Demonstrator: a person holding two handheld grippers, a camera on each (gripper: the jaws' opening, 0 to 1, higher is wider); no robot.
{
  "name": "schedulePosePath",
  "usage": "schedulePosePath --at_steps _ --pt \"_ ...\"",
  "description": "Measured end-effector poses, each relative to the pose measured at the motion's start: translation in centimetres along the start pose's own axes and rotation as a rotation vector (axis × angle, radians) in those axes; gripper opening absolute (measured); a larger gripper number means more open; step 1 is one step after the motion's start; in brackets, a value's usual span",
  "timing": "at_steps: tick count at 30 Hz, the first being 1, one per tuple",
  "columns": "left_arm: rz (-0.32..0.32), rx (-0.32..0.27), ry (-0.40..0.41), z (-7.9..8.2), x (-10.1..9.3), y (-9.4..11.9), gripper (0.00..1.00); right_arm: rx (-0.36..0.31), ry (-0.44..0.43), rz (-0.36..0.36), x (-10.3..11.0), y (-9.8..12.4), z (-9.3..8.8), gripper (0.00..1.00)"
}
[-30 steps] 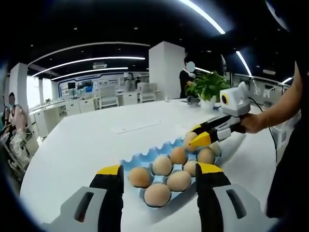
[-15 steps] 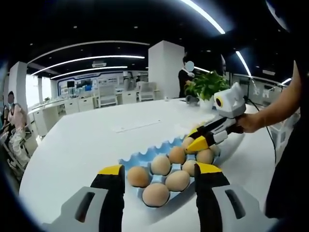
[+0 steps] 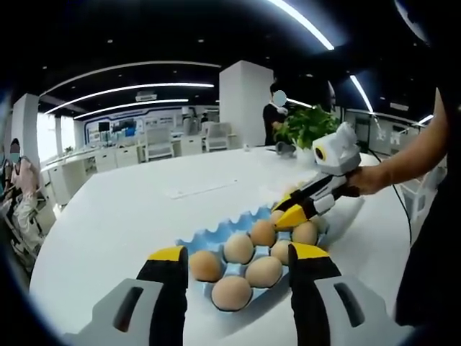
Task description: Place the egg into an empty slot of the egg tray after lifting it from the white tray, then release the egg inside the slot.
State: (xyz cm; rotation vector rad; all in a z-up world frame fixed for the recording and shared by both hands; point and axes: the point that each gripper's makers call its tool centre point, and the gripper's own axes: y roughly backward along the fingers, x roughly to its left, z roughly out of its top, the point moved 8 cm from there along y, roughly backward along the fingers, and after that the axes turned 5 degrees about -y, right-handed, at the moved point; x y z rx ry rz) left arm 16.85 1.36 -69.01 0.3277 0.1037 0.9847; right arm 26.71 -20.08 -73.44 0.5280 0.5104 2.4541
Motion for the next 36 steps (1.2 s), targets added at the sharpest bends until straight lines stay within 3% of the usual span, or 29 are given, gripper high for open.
schedulePosePath --at_steps 7,10,15,21,23,31,36 --pt "-0.001 -0.006 -0.004 0.1 0.0 0.0 0.56 -0.023 0.0 -0.011 -0.2 0.4 -0.2 0.28" --pt "0.003 -0.004 -0.002 0.1 0.0 0.1 0.56 -0.068 -0.01 -0.029 -0.3 1.3 -0.3 0.28" --pt "0.002 -0.011 0.013 0.1 -0.1 0.1 0.56 -0.081 -0.055 -0.035 -1.0 2.4 -0.9 0.29" --pt "0.004 -0.012 0.007 0.3 -0.2 0.1 0.56 -0.123 -0.053 -0.083 -1.8 4.9 -1.1 0.28" --pt "0.004 -0.01 0.01 0.3 -0.3 0.1 0.56 -0.138 -0.052 -0.114 -2.5 5.9 -1.3 0.28" --pt "0.005 -0.014 0.012 0.5 -0.5 0.1 0.56 -0.192 -0.05 -0.42 -7.6 13.0 -3.2 0.27" --pt "0.002 -0.012 0.01 0.6 -0.5 0.1 0.56 -0.196 -0.088 -0.544 -9.6 16.5 -4.4 0.27"
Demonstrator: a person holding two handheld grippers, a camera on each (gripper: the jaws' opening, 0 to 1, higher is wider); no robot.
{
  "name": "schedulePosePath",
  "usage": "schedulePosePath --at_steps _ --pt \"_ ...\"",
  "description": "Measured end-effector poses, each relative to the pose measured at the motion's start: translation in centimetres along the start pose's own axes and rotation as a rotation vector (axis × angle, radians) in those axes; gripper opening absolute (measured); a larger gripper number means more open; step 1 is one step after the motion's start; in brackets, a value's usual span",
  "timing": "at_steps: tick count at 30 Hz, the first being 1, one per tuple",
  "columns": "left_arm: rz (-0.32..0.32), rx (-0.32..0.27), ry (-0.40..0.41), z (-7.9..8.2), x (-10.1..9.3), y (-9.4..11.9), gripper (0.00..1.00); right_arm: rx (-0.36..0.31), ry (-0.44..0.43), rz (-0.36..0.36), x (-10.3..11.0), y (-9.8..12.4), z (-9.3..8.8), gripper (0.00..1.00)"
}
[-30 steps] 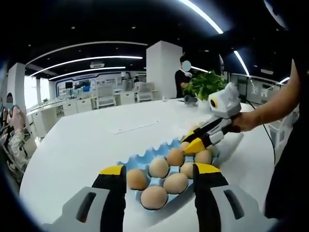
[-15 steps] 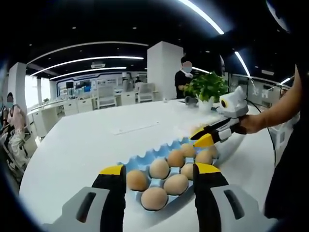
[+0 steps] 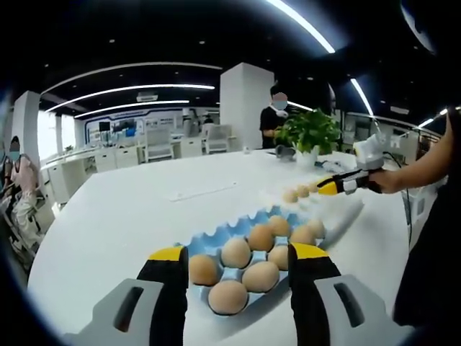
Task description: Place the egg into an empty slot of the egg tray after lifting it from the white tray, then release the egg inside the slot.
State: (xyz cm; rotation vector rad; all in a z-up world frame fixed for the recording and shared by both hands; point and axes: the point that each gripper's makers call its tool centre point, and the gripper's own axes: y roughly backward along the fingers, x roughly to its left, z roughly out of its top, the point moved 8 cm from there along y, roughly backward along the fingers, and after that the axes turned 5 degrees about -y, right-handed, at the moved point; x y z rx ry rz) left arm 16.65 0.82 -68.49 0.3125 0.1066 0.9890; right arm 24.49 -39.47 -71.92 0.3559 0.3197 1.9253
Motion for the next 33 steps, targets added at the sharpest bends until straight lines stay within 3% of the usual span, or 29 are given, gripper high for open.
schedulePosePath --at_steps 4,10,15,26,33 --pt "0.0 -0.002 -0.003 0.1 0.0 -0.1 0.56 -0.02 0.007 -0.085 -2.7 1.4 0.2 0.28" --pt "-0.008 0.007 -0.007 0.0 -0.1 -0.2 0.56 -0.011 0.005 -0.175 -5.0 2.5 0.0 0.29" --pt "-0.007 0.008 -0.006 0.0 0.1 -0.1 0.55 -0.028 -0.051 -0.28 -7.3 3.5 -0.5 0.3" --pt "-0.005 0.001 0.0 0.2 0.3 -0.1 0.56 0.038 -0.109 -0.288 -7.9 3.2 -2.6 0.3" --pt "-0.002 0.002 -0.005 0.3 0.4 -0.1 0.55 -0.001 -0.115 -0.275 -8.5 2.9 -2.5 0.28"
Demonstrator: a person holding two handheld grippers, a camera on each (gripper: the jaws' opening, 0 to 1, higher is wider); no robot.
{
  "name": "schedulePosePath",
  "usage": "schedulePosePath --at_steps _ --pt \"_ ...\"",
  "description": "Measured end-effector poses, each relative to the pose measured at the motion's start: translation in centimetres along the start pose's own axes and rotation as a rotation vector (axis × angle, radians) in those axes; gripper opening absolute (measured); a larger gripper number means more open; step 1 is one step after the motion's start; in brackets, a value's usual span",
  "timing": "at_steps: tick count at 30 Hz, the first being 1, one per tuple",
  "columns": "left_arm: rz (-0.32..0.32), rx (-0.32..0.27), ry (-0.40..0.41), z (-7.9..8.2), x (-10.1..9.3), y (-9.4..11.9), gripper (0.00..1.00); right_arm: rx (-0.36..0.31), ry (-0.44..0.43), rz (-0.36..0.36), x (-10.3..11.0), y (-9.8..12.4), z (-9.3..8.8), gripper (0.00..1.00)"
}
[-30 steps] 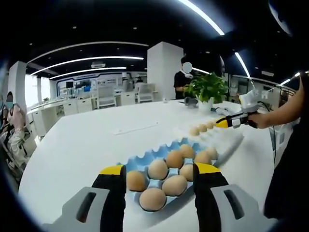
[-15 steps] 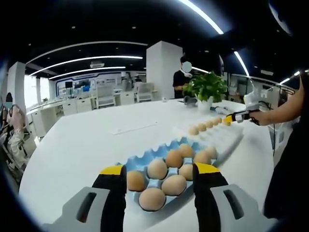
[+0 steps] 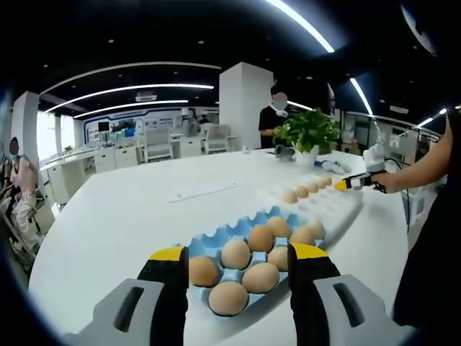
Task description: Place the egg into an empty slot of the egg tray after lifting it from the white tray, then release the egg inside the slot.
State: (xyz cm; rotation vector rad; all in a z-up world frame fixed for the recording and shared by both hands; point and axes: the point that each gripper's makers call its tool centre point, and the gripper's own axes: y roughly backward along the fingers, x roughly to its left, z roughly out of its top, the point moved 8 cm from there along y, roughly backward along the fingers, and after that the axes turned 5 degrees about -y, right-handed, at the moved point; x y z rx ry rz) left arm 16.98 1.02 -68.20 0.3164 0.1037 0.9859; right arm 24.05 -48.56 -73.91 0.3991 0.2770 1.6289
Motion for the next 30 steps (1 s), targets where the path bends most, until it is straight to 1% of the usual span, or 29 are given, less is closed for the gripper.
schedulePosePath --at_steps 3,4,6,7,9,10,13,14,16,17,19,20,22,23,25,26,27,29,30 --pt "-0.001 -0.002 0.001 0.0 0.0 -0.1 0.55 0.002 0.002 -0.011 0.2 0.2 0.1 0.27" --pt "-0.001 0.0 -0.002 0.1 0.0 -0.1 0.55 0.007 -0.002 -0.024 0.3 0.3 0.3 0.27" --pt "0.0 -0.007 -0.001 0.2 0.0 0.0 0.55 -0.028 0.007 -0.019 0.6 0.7 1.0 0.26" --pt "0.002 -0.009 0.001 0.2 0.0 0.0 0.55 -0.034 0.022 -0.018 0.7 1.0 1.5 0.26" --pt "0.004 -0.008 0.0 0.1 0.1 0.0 0.55 -0.043 0.003 0.007 1.0 1.3 2.2 0.26" --pt "0.006 -0.006 0.0 0.1 0.1 0.0 0.55 -0.046 0.016 0.008 1.2 1.4 2.6 0.26" --pt "0.001 -0.008 0.005 0.0 0.0 -0.1 0.55 -0.064 0.012 0.04 2.1 1.6 3.4 0.26" --pt "0.0 -0.009 0.002 0.0 0.0 -0.1 0.55 -0.068 0.008 0.063 2.5 1.6 3.5 0.26" --pt "0.0 -0.01 0.005 0.0 0.0 -0.2 0.55 -0.067 0.002 0.073 3.3 1.6 3.6 0.26" --pt "-0.001 -0.011 0.005 0.0 -0.1 -0.2 0.55 -0.068 0.008 0.107 4.1 1.5 3.7 0.26" --pt "-0.002 -0.01 0.003 0.0 -0.1 -0.2 0.55 -0.072 0.005 0.136 5.3 1.4 3.8 0.26" --pt "-0.004 -0.009 0.003 0.0 -0.1 -0.2 0.56 -0.072 0.004 0.171 6.3 1.2 3.8 0.27" --pt "-0.002 -0.007 0.003 -0.1 -0.1 -0.2 0.56 -0.067 0.02 0.216 7.8 1.0 3.8 0.27" --pt "-0.002 -0.005 0.003 -0.1 0.0 -0.2 0.56 -0.07 0.014 0.246 8.9 0.8 3.9 0.27" --pt "-0.002 -0.006 0.002 -0.1 0.0 -0.2 0.56 -0.061 0.013 0.306 10.6 0.5 3.8 0.27" --pt "-0.004 -0.004 0.002 -0.1 0.0 -0.2 0.56 -0.059 0.018 0.32 11.2 0.4 3.8 0.27" --pt "-0.003 -0.003 0.0 -0.1 0.0 -0.2 0.56 -0.045 0.022 0.355 12.0 0.3 3.6 0.27" --pt "-0.001 -0.004 0.004 -0.2 0.0 -0.2 0.56 -0.045 0.035 0.393 13.5 0.1 3.5 0.27" --pt "-0.001 -0.004 0.006 -0.2 0.0 -0.2 0.56 -0.035 0.039 0.426 14.2 0.1 3.3 0.27"
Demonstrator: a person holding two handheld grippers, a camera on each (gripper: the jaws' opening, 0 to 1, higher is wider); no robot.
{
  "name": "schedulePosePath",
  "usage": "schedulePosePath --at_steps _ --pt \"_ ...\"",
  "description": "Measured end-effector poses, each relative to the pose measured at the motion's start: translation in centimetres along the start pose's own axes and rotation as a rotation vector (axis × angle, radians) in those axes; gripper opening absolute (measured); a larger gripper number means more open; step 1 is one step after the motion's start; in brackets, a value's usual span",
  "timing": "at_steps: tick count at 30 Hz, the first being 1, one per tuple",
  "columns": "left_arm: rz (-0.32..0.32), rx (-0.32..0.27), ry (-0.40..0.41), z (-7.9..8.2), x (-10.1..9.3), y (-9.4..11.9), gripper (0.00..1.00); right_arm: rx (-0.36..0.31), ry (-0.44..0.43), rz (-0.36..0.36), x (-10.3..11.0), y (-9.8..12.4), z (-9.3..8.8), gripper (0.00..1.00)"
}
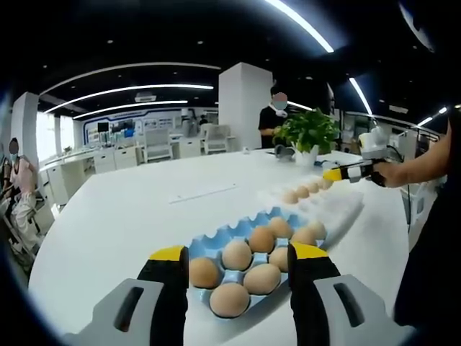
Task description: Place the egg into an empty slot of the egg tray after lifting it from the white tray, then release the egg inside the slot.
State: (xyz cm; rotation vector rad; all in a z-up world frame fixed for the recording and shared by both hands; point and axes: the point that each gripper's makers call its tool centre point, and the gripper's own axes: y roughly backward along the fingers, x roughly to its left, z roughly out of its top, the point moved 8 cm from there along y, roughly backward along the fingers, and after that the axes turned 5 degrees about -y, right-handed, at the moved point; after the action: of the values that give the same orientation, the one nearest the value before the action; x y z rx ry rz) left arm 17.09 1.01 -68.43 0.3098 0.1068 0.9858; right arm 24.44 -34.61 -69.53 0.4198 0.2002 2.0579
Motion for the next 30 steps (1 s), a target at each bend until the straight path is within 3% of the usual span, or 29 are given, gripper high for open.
schedulePosePath --at_steps 6,17,30 --pt "0.001 0.005 0.001 -0.2 -0.1 0.0 0.56 0.044 0.032 0.115 3.3 -2.0 -0.9 0.27" --pt "0.013 0.004 0.004 -0.3 0.0 0.3 0.56 0.073 0.035 0.22 6.1 -5.3 -1.8 0.27" --pt "0.015 0.011 0.006 -0.5 0.0 0.5 0.54 0.162 0.039 0.266 6.9 -7.3 -3.4 0.27"
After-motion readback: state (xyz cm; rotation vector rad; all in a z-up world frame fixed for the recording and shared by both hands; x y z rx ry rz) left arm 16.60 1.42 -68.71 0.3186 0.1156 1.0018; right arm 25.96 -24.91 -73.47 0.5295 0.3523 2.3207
